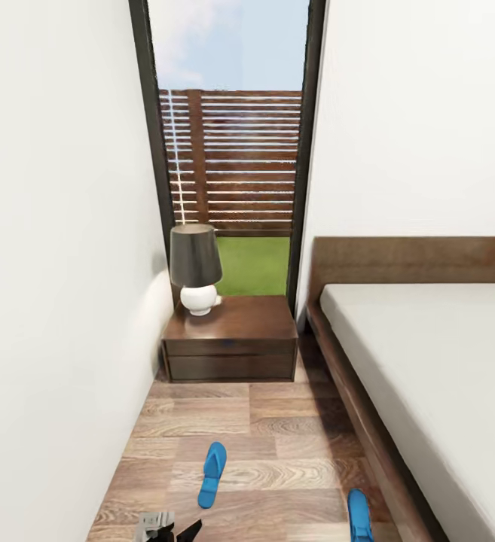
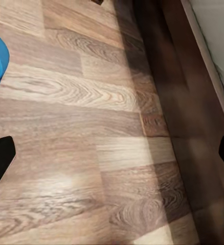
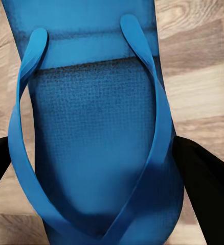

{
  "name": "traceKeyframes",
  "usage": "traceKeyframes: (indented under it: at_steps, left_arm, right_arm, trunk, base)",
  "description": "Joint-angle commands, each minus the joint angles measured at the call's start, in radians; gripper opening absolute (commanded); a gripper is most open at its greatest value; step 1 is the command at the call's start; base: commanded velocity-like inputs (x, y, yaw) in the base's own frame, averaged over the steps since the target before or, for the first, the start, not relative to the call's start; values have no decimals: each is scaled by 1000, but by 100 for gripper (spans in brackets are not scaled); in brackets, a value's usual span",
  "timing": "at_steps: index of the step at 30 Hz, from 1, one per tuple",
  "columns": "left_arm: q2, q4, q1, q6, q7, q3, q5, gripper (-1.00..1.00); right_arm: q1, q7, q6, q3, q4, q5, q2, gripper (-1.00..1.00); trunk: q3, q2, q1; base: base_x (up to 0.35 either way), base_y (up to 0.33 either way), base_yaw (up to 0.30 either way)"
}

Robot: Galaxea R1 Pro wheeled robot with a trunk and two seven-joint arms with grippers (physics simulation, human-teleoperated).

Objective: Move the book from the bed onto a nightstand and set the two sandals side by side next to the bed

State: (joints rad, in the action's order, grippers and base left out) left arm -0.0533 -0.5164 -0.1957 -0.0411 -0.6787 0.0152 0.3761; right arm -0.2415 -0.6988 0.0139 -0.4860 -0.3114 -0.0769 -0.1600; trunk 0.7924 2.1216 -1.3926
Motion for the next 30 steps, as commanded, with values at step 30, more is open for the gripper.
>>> traceKeyframes:
  at_steps: [30]
  left_arm:
    - [0, 1, -1, -5, -4, 2, 3, 100]
  right_arm:
    - [-1, -6, 2, -8, 1, -7, 0, -100]
  trunk:
    - [1, 0, 0]
  base:
    - [237, 0, 0]
